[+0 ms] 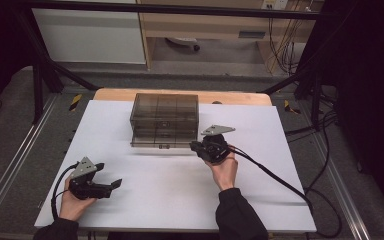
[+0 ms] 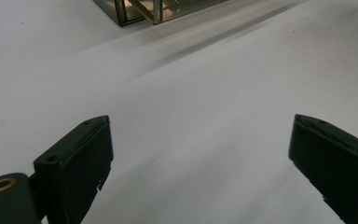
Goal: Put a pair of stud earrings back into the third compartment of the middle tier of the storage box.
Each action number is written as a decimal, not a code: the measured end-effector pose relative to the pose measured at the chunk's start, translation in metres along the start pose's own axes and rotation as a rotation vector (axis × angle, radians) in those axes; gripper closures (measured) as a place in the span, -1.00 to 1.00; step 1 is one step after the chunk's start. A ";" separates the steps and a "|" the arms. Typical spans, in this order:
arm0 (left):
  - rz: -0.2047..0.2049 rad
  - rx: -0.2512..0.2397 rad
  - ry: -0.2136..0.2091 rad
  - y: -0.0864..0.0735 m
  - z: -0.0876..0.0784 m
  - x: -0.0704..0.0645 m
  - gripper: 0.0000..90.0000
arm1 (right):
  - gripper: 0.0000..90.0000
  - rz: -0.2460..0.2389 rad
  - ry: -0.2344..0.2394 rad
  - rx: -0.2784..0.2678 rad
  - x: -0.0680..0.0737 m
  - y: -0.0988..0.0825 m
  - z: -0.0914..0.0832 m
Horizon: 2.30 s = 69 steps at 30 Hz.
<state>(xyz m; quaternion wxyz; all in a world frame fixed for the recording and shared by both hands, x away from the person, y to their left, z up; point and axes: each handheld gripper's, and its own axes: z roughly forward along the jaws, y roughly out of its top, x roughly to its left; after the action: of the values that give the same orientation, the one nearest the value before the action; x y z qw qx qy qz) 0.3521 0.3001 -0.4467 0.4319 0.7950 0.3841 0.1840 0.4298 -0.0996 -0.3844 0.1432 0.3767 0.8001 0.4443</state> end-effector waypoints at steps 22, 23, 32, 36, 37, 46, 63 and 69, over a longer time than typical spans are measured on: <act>-0.004 -0.001 -0.005 0.000 0.001 0.001 -0.87 | 0.84 0.036 -0.038 0.019 -0.023 0.013 0.045; -0.004 -0.001 -0.006 0.000 0.001 0.001 -0.87 | 0.84 0.039 -0.036 0.021 -0.024 0.012 0.047; -0.004 0.000 -0.007 -0.001 0.001 0.001 -0.87 | 0.71 0.044 -0.029 0.024 -0.024 0.011 0.050; -0.005 0.001 -0.007 -0.001 0.001 0.001 -0.87 | 0.59 0.030 -0.029 0.011 -0.023 0.015 0.040; -0.006 0.001 -0.006 -0.001 0.001 0.001 -0.87 | 0.55 0.028 -0.028 0.006 -0.022 0.016 0.037; -0.005 0.002 -0.005 -0.001 0.001 0.001 -0.87 | -0.20 0.011 -0.021 -0.030 -0.015 0.023 0.005; -0.003 0.002 -0.002 0.000 0.001 0.000 -0.87 | -0.93 0.033 -0.027 -0.057 -0.026 -0.001 -0.048; -0.001 0.005 -0.001 0.000 0.001 0.000 -0.87 | -0.95 0.031 -0.036 -0.035 -0.030 -0.025 -0.066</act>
<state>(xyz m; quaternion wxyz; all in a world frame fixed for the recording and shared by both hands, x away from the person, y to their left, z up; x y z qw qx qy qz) 0.3526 0.2997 -0.4475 0.4302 0.7959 0.3849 0.1825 0.4006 -0.1693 -0.3708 0.1572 0.3945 0.7836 0.4535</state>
